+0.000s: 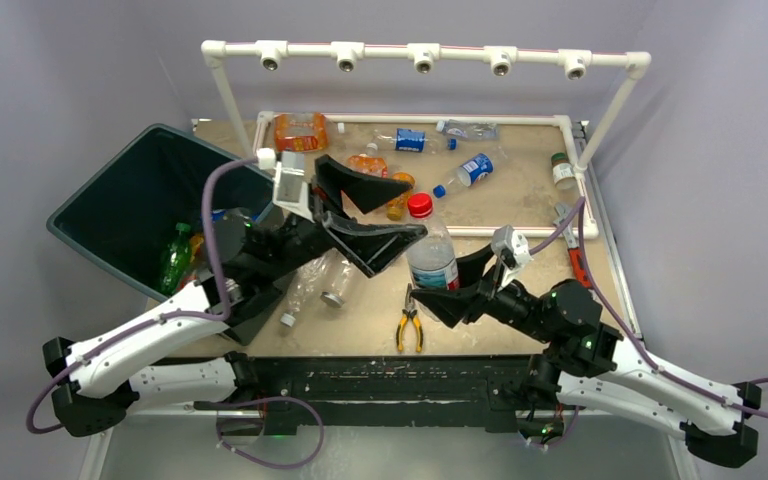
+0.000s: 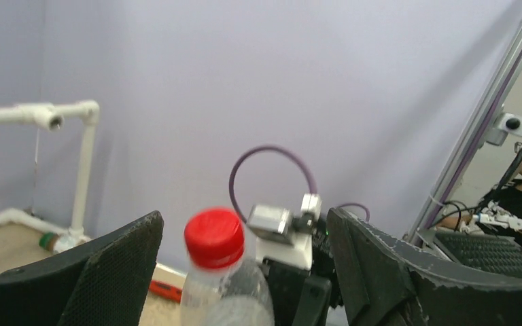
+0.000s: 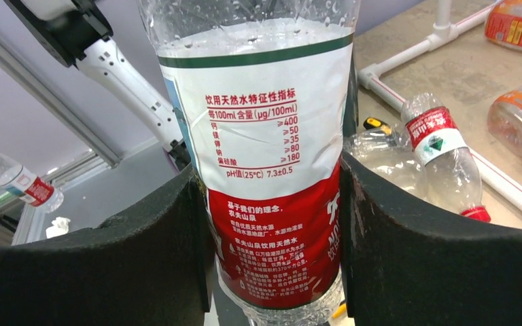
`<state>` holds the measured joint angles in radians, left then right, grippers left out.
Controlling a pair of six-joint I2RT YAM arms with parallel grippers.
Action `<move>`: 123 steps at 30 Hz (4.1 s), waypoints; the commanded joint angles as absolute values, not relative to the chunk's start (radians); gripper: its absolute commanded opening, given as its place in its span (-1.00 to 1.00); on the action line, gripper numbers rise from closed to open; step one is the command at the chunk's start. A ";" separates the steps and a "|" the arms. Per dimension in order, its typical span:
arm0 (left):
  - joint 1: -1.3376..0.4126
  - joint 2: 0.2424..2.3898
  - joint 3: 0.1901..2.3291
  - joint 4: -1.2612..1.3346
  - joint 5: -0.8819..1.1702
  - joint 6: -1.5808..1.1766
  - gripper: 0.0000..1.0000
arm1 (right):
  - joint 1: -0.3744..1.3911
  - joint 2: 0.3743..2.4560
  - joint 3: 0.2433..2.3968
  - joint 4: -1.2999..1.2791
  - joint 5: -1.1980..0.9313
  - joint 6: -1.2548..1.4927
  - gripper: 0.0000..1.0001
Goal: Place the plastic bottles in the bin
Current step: Pick up the plastic bottle from the corner of the board, then place the plastic bottle in the trash bin, then pick up the plastic bottle at the center of the board.
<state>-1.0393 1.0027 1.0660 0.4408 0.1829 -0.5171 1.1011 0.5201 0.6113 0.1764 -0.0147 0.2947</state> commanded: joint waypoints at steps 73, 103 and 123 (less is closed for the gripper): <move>-0.292 1.276 1.531 -0.232 -1.044 0.175 -0.52 | 1.103 0.465 0.457 0.112 0.054 0.435 0.98; -1.126 1.356 1.712 -0.516 -0.819 -0.198 0.98 | 1.080 0.744 0.487 0.070 0.525 0.649 0.98; -1.192 1.054 1.029 -0.325 -0.772 -0.804 0.98 | 0.856 1.185 0.309 0.699 0.216 0.627 0.87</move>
